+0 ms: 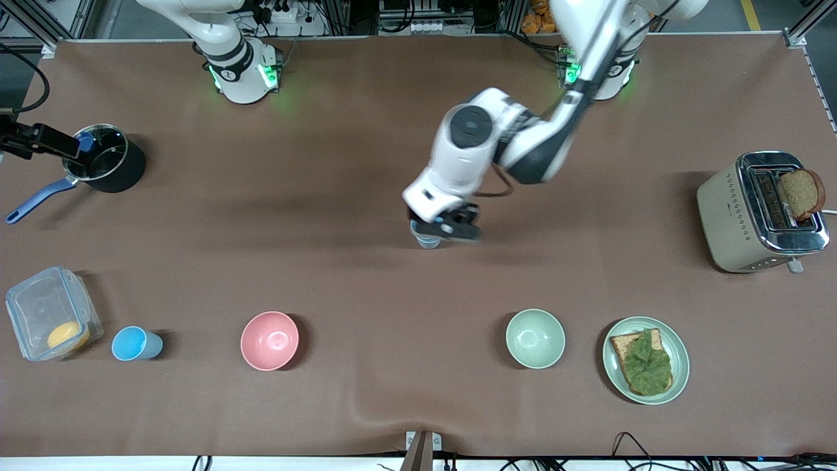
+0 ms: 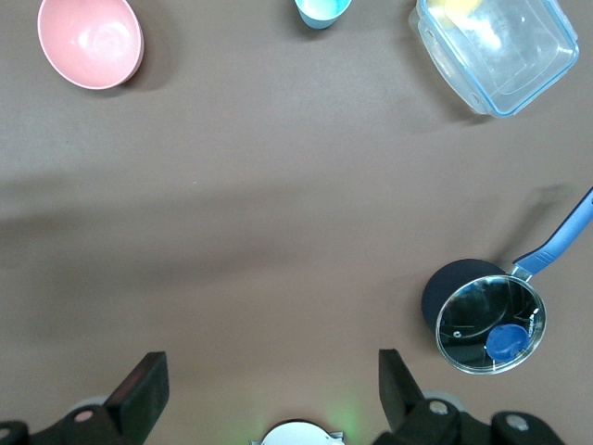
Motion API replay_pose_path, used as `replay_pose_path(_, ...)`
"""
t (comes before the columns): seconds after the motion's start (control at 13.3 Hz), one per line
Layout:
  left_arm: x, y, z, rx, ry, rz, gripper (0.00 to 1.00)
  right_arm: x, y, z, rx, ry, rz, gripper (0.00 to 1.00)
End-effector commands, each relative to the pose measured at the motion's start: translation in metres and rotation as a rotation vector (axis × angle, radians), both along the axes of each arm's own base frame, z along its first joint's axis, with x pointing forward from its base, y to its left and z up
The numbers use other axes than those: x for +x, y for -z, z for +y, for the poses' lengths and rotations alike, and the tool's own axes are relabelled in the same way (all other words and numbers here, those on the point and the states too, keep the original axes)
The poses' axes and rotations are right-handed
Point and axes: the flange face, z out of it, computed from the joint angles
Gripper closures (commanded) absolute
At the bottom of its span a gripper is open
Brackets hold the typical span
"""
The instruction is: Stack blue cups with both arms
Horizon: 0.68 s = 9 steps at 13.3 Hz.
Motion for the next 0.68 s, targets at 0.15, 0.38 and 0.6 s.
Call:
replay_pose_path(0.15,-0.001,-0.103,0.194,0.068,-0.012,-0.007,0.0,-0.003,0.0,-0.004,-0.008,-0.007,0.004,0.0)
replay_pose_path(0.38,-0.006,-0.166,0.311,0.1,-0.109,0.026,0.0,-0.003,0.0,-0.004,-0.008,-0.006,0.004,0.0)
replay_pose_path(0.6,-0.032,-0.215,0.373,0.111,-0.168,0.019,0.0,-0.003,0.0,-0.004,-0.008,-0.006,0.004,0.0)
